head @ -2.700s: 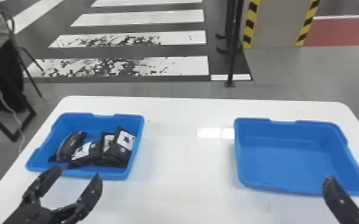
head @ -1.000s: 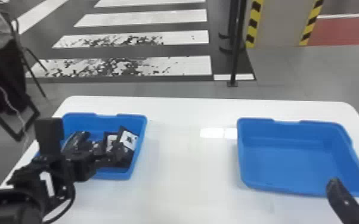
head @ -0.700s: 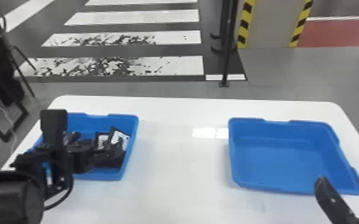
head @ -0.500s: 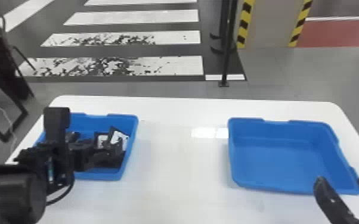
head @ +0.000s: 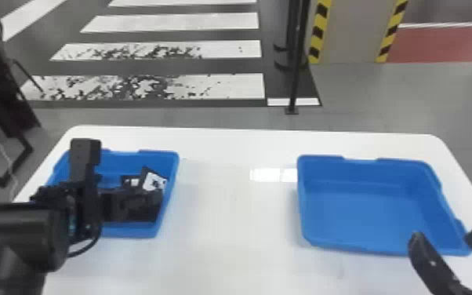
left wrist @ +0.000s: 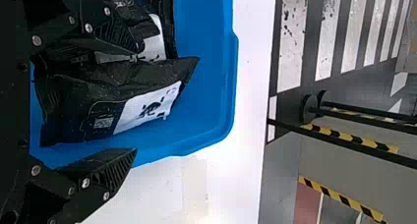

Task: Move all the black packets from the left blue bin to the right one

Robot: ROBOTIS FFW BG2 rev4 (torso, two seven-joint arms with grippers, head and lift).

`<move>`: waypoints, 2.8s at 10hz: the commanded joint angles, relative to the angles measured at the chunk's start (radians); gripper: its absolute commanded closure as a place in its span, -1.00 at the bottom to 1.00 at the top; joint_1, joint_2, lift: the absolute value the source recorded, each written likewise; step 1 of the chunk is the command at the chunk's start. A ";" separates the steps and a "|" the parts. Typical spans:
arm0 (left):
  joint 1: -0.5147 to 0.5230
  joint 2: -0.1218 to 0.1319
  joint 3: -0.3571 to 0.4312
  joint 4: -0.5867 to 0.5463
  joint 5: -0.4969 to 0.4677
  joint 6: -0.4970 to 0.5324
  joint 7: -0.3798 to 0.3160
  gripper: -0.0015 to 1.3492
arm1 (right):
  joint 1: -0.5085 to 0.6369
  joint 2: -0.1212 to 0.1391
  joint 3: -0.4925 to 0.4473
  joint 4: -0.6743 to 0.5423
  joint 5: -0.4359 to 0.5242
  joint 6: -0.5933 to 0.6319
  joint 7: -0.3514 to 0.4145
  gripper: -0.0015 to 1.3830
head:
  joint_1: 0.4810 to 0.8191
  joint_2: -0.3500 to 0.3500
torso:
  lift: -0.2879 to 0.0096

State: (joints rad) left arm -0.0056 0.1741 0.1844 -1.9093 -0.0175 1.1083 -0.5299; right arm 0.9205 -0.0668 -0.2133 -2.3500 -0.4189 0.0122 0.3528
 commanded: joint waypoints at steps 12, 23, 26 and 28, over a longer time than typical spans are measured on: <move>0.177 -0.028 0.079 -0.291 0.209 -0.200 -0.110 0.79 | -0.052 -0.001 0.008 0.000 -0.018 0.061 0.069 -0.75 | 0.27 0.15 | -0.07; 0.163 -0.028 -0.240 -0.068 0.747 -0.345 -0.202 0.79 | -0.462 -0.088 0.100 0.196 -0.193 0.331 0.201 -0.76 | 0.27 -0.48 | -0.07; 0.145 -0.022 -0.278 -0.063 0.757 -0.338 -0.203 0.79 | -0.508 -0.096 0.110 0.245 -0.237 0.334 0.199 -0.69 | 0.27 -0.55 | -0.07; 0.141 -0.022 -0.290 -0.053 0.761 -0.335 -0.203 0.79 | -0.511 -0.096 0.146 0.243 -0.281 0.334 0.201 -0.48 | 0.27 -0.58 | -0.07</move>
State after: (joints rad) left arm 0.1356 0.1517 -0.1015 -1.9661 0.7432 0.7729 -0.7333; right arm 0.4117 -0.1625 -0.0808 -2.1082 -0.6851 0.3460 0.5535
